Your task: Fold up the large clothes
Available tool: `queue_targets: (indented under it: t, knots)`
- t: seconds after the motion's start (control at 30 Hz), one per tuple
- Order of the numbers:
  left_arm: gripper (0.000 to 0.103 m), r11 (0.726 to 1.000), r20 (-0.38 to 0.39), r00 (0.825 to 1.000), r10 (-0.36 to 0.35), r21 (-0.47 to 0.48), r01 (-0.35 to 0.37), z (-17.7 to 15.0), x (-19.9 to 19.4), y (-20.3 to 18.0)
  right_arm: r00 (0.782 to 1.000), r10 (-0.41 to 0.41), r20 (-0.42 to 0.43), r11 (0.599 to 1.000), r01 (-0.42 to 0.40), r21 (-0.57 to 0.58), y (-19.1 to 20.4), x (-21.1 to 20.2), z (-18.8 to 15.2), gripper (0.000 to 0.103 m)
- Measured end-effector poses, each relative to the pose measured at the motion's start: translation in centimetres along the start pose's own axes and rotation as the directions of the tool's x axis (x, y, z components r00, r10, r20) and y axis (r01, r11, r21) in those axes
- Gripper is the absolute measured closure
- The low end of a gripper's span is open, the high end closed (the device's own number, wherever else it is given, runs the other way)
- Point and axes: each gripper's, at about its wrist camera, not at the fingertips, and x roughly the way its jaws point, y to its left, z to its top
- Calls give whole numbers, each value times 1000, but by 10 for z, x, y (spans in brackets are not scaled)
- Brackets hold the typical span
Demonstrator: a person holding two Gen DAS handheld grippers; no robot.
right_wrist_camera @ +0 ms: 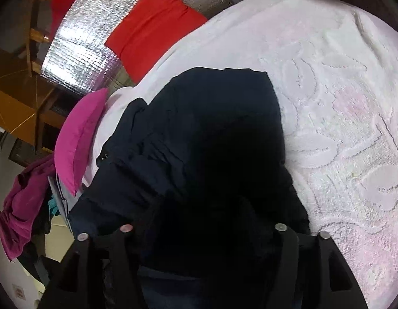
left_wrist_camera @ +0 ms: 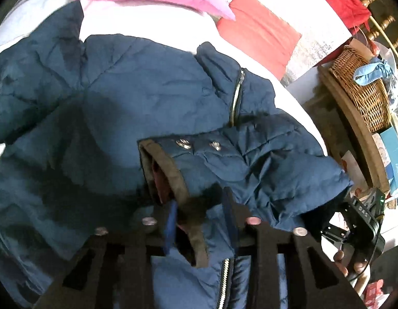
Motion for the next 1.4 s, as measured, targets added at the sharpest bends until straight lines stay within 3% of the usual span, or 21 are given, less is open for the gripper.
queue_targets:
  t: [0.13,0.2,0.27,0.33,0.43,0.53,0.7,0.8,0.9,0.97,1.0,1.1,1.17,1.23,1.3,1.4]
  knots:
    - [93,1000,61,998,18,24,-19,9,-10,0,1000,-1,15,1000,1,-14,3,-2,-2,28]
    - [94,996,117,991,61,55,-68,15,-22,0,1000,-8,15,1000,8,-23,5,-2,-3,28]
    - [94,986,185,975,127,83,-144,24,-35,3,1000,-15,14,999,16,-29,7,-3,-4,28]
    - [94,982,215,964,156,67,-175,30,-43,13,1000,-26,15,999,27,-43,11,-2,-5,28]
    - [94,979,220,956,194,22,-203,39,-47,31,999,-48,15,996,49,-72,14,-3,-8,28]
    - [94,978,181,962,206,-22,-205,42,-42,48,996,-88,23,989,90,-118,23,-2,-12,28]
    - [94,972,186,954,234,-13,-236,42,-43,46,993,-100,67,978,111,-178,39,-14,-20,28]
    - [94,969,196,950,244,-13,-246,39,-44,46,994,-46,103,971,69,-229,53,-24,-25,33]
    - [94,959,240,931,275,2,-284,40,-49,41,992,-2,124,955,39,-293,68,-30,-33,44]
    - [94,953,265,920,290,10,-304,40,-53,40,996,-5,89,943,35,-331,77,-22,-40,49]
    - [94,953,261,921,290,9,-303,40,-53,40,998,-8,68,943,30,-331,77,-17,-42,54]
    - [94,963,234,936,261,1,-269,40,-51,42,997,-52,-62,958,33,-285,71,11,-47,55]
    - [93,967,217,945,244,18,-253,38,-49,39,990,-100,-100,960,70,-270,66,23,-50,55]
    - [86,970,200,953,228,32,-239,36,-48,35,990,-109,-92,957,79,-279,69,20,-50,55]
    - [72,976,195,960,201,41,-213,33,-49,32,993,-90,-71,959,67,-275,72,13,-52,55]
    - [70,970,241,947,211,64,-233,32,-56,23,998,-39,-40,954,26,-300,82,3,-56,55]
